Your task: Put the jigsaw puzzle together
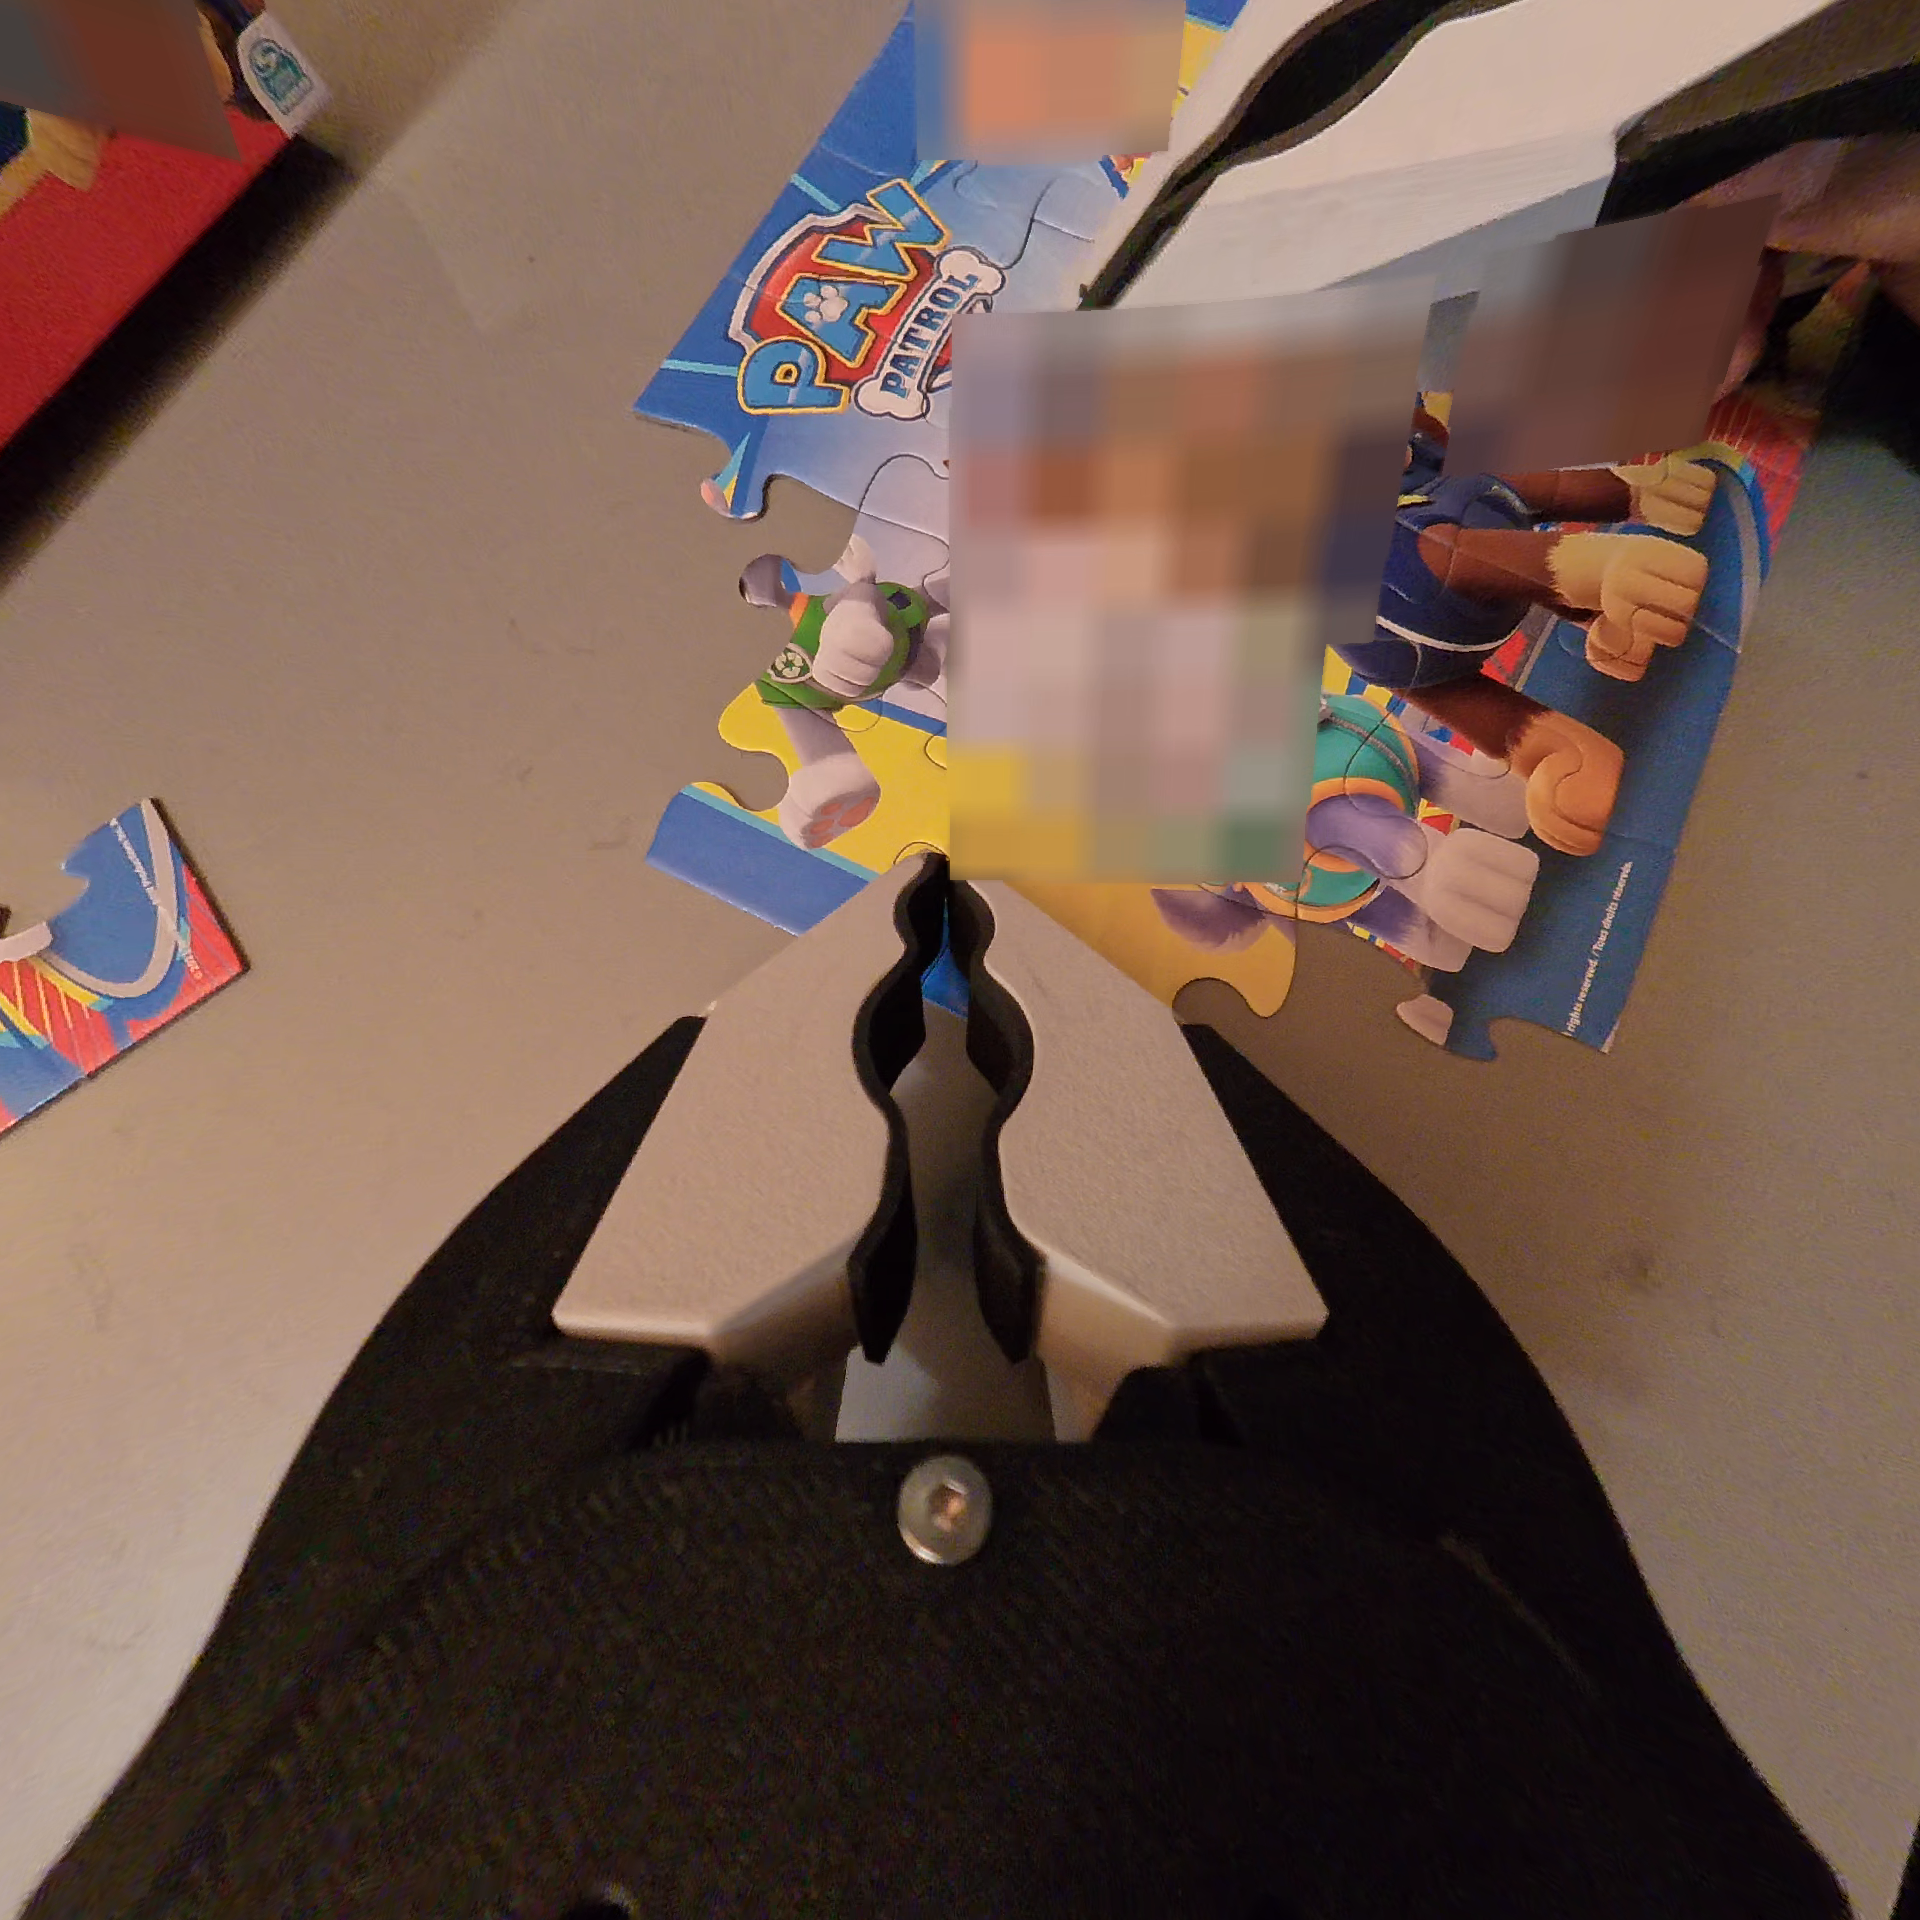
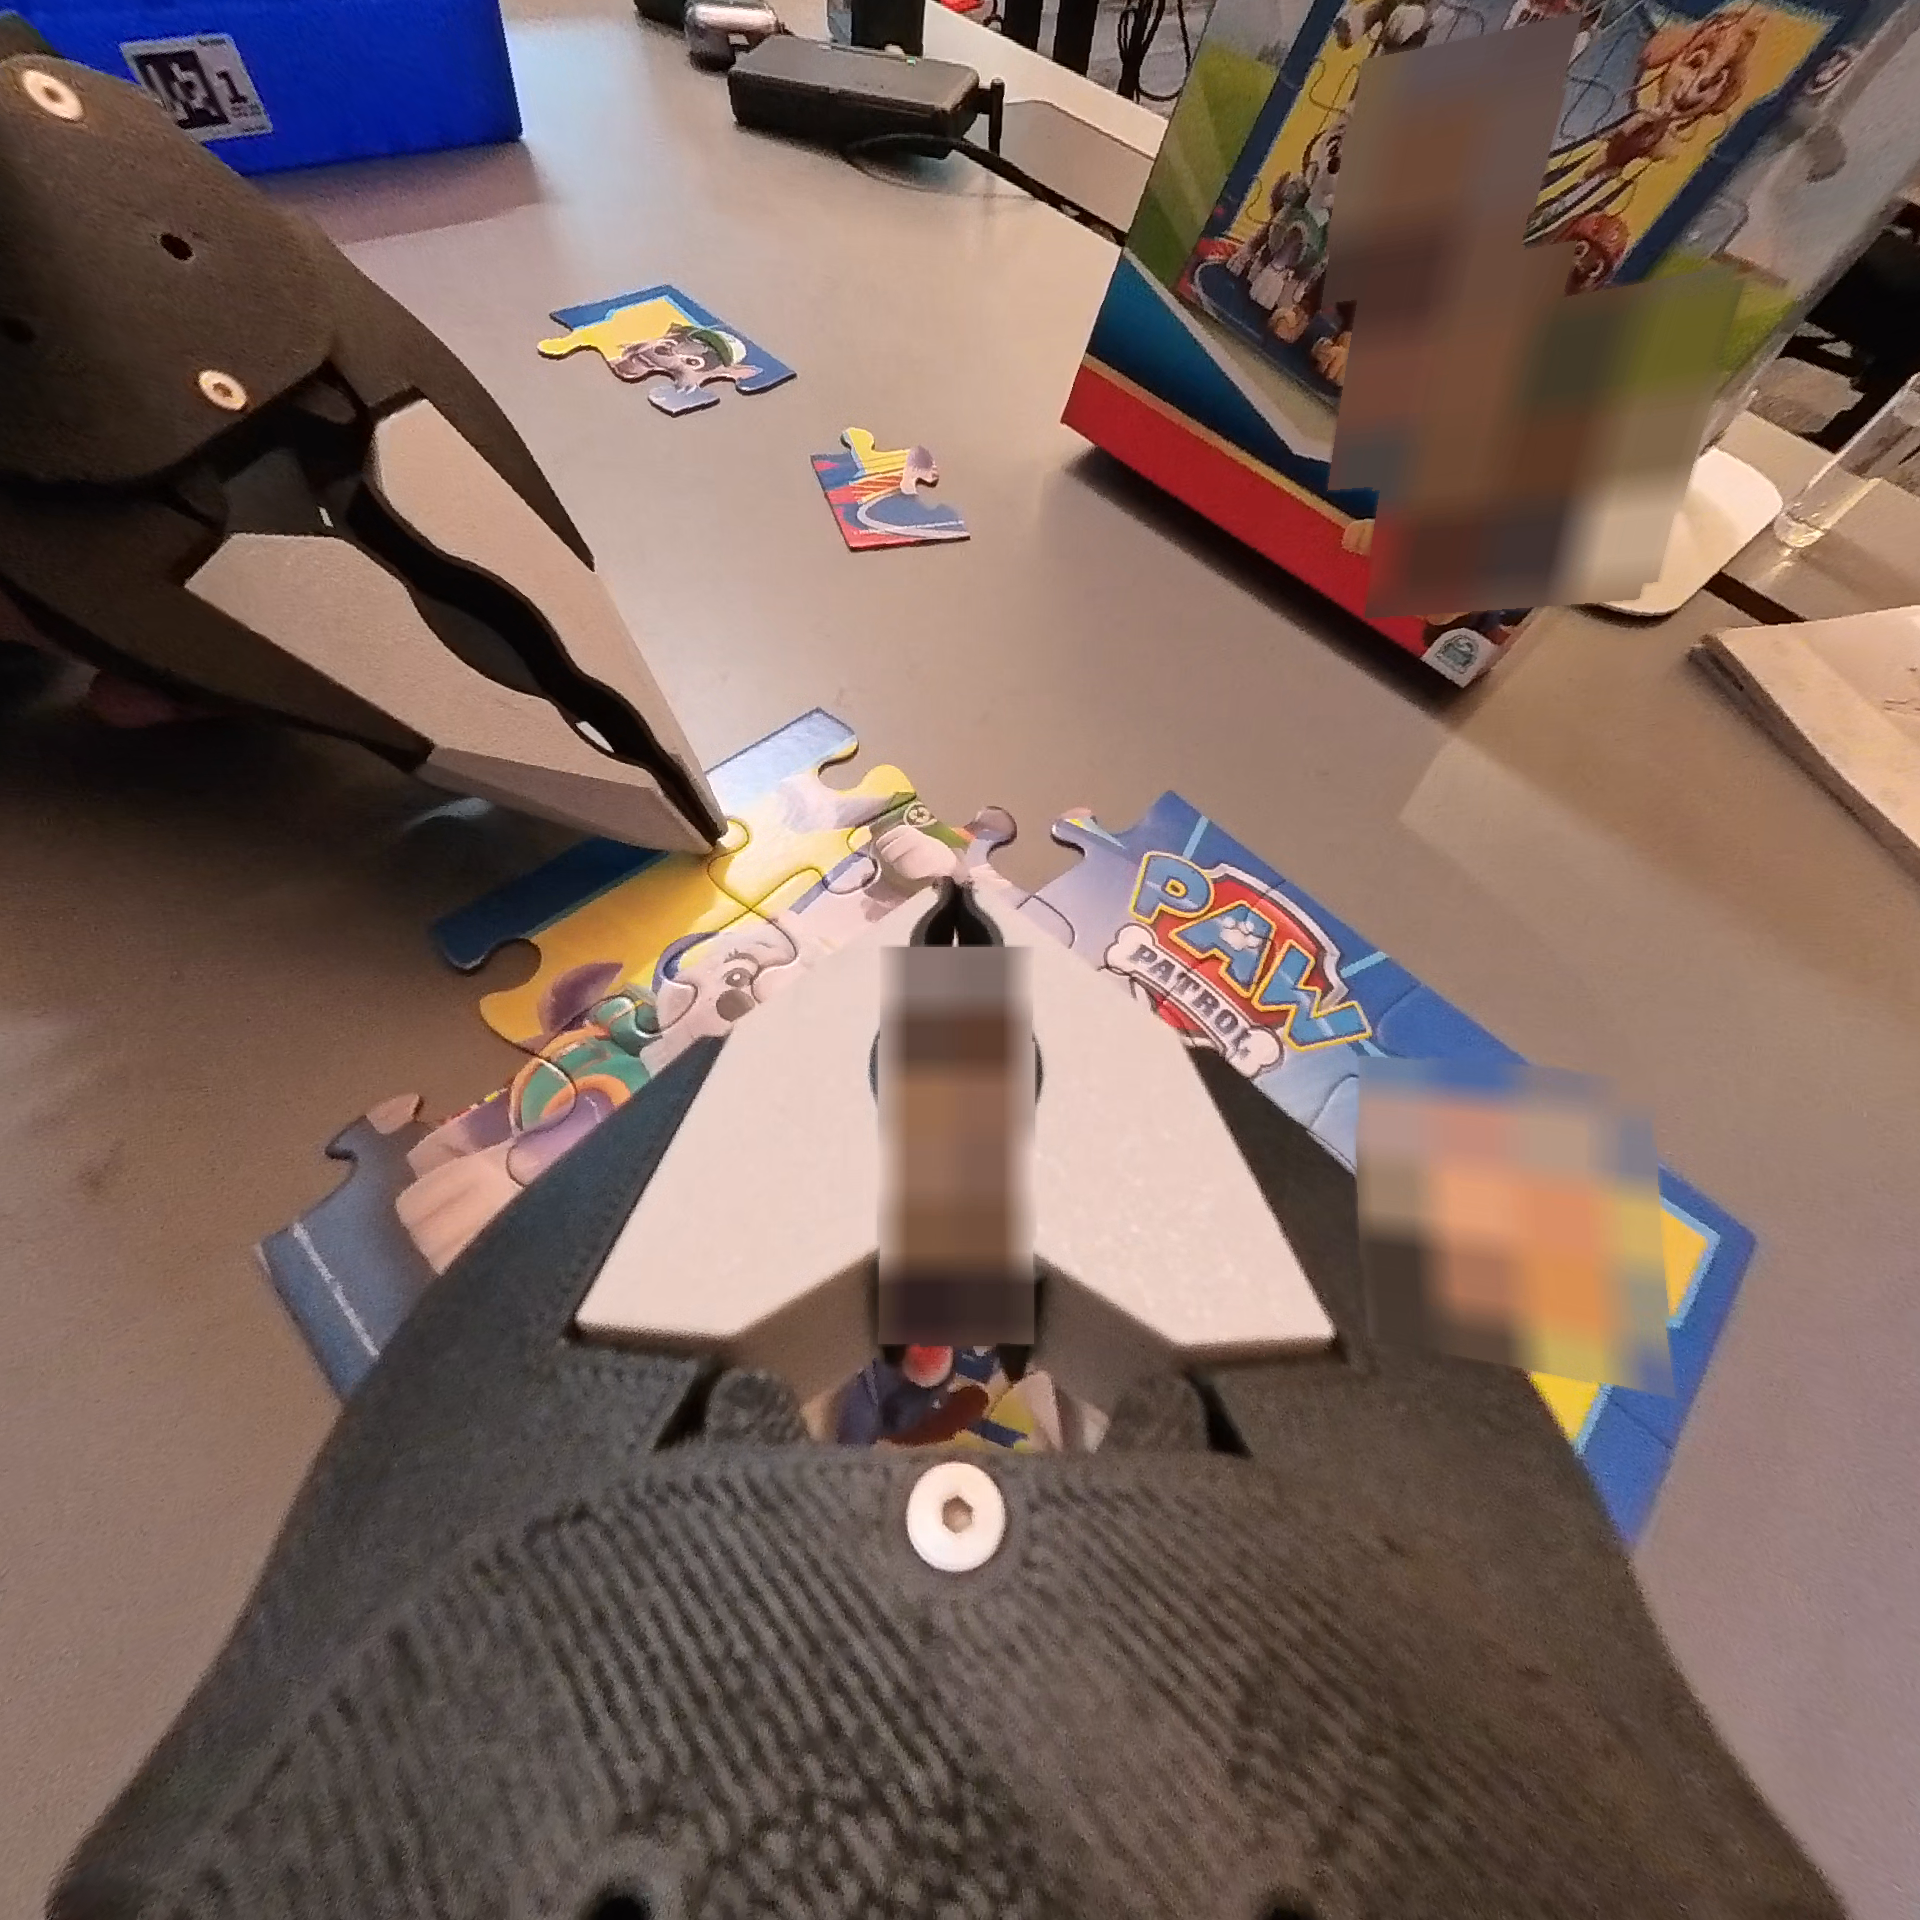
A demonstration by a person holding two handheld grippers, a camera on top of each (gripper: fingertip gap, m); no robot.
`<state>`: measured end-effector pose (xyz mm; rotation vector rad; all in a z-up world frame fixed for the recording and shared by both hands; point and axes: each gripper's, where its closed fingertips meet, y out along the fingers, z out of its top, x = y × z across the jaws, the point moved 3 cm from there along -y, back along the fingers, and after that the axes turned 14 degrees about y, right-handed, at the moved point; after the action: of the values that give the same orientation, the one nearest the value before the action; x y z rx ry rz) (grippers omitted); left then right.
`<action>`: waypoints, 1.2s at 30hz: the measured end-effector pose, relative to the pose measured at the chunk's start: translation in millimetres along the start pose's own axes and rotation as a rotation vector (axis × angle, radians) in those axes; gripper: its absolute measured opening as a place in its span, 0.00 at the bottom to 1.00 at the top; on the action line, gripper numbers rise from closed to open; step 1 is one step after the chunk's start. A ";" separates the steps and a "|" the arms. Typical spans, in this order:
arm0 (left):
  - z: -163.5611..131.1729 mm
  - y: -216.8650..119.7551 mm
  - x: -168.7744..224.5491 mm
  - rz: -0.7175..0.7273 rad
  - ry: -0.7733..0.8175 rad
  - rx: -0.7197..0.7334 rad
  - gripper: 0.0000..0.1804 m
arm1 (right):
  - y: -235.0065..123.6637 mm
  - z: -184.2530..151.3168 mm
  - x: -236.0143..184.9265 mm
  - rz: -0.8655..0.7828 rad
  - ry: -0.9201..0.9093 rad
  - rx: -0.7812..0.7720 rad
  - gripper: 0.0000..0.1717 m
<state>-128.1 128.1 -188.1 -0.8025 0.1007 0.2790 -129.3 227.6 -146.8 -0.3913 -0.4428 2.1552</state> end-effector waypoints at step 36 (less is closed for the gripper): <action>-143.7 -100.4 -178.5 0.522 -0.336 -0.149 0.41 | 1.8 0.4 -2.9 -0.015 -0.036 0.000 0.00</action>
<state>-268.3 -79.0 -183.1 -0.8584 -0.0301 0.9185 -129.1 224.1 -146.8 -0.3491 -0.4644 2.1504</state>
